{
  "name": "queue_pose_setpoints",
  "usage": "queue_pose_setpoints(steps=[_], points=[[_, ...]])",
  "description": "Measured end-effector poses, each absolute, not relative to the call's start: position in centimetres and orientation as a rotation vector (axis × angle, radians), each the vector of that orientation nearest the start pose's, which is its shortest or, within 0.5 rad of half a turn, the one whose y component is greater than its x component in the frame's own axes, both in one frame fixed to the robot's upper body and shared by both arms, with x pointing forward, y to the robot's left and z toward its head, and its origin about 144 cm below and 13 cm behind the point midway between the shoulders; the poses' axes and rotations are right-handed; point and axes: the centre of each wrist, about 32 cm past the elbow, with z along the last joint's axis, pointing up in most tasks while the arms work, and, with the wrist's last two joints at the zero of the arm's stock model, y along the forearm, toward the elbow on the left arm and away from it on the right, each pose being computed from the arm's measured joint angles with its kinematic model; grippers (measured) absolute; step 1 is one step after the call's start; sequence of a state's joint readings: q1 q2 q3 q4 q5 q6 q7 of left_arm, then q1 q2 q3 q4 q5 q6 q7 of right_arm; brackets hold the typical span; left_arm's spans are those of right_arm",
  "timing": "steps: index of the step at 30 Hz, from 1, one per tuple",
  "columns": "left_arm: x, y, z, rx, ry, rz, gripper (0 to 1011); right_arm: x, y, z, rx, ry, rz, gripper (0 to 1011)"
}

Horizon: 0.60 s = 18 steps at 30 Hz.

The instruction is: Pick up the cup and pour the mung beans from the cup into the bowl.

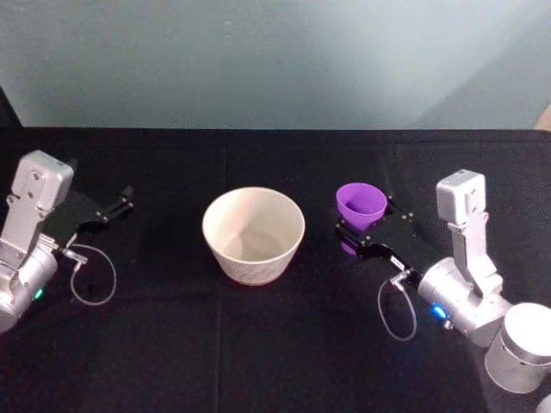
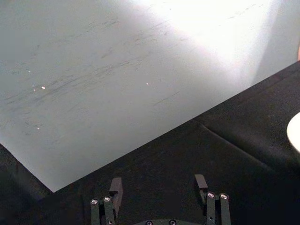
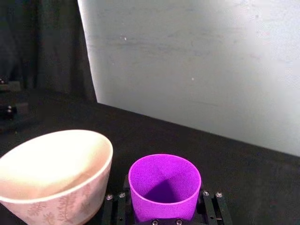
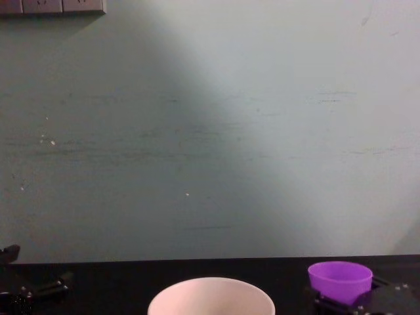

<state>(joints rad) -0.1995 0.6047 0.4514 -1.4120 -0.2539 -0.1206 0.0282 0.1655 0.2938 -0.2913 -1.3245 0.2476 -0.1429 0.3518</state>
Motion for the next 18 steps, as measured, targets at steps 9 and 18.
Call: queue_pose_setpoints(steps=[9,18], points=[[48.9,31.0,114.0,0.304,-0.285,1.248,1000,48.8,-25.0,112.9,-0.044,-0.095,-1.011,735],[48.9,31.0,114.0,0.304,-0.285,1.248,1000,48.4,-25.0,114.1,-0.015,-0.131,-1.019,735]])
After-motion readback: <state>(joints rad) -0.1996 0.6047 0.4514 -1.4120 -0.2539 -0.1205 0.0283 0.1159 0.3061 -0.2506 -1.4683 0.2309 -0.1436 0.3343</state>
